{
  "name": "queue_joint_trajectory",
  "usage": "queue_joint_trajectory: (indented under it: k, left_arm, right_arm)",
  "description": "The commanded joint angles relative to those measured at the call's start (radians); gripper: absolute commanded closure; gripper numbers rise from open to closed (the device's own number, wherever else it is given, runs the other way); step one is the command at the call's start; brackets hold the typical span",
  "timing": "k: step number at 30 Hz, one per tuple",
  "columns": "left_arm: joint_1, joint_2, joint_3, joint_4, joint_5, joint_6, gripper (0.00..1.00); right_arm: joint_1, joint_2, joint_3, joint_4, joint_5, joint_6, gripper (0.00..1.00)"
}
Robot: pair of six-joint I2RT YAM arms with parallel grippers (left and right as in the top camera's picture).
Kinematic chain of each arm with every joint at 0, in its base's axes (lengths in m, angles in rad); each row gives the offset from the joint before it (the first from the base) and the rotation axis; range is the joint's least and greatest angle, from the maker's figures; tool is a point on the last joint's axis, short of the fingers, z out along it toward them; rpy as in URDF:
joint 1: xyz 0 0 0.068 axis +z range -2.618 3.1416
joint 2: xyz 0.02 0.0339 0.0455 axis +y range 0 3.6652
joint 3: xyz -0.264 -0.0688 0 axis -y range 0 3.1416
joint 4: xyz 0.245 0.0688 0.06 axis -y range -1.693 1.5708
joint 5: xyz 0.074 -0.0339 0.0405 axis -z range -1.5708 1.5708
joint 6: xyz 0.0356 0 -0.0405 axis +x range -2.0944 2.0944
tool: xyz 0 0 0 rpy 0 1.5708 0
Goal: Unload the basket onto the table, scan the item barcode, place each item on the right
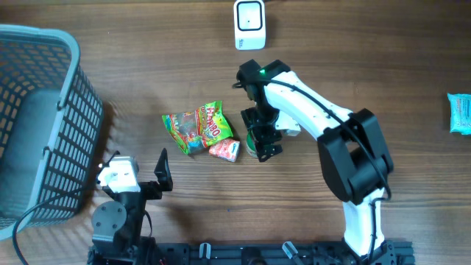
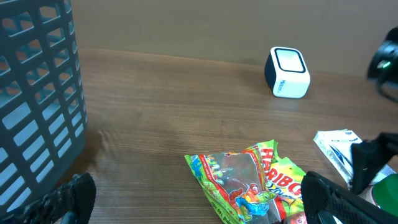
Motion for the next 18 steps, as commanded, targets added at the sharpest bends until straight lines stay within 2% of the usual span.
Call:
queue_joint_trajectory:
  k: [1,4,9,13,15,18]
  left_arm:
    - [-0.005,-0.005,-0.008,0.002,-0.016,-0.006,0.00]
    - [-0.005,-0.005,-0.008,0.002,-0.016,-0.006,0.00]
    - [-0.005,-0.005,-0.008,0.002,-0.016,-0.006,0.00]
    - [-0.005,-0.005,-0.008,0.002,-0.016,-0.006,0.00]
    - [-0.005,-0.005,-0.008,0.002,-0.016,-0.006,0.00]
    - [-0.005,-0.005,-0.008,0.002,-0.016,-0.006,0.00]
  right_arm:
    - [0.007,0.044,-0.005,0.022,0.026,-0.079,0.00]
    - [0.008,0.046,-0.005,0.050,0.044,-0.244,0.14]
    - [0.005,0.046,-0.002,0.131,0.115,-0.885,0.24]
    - [0.001,0.045,0.011,0.117,0.200,-1.283,0.24]
    - [0.001,0.044,0.021,0.105,0.293,-1.409,0.24]
    - [0.001,0.044,0.048,0.083,0.377,-1.524,0.24]
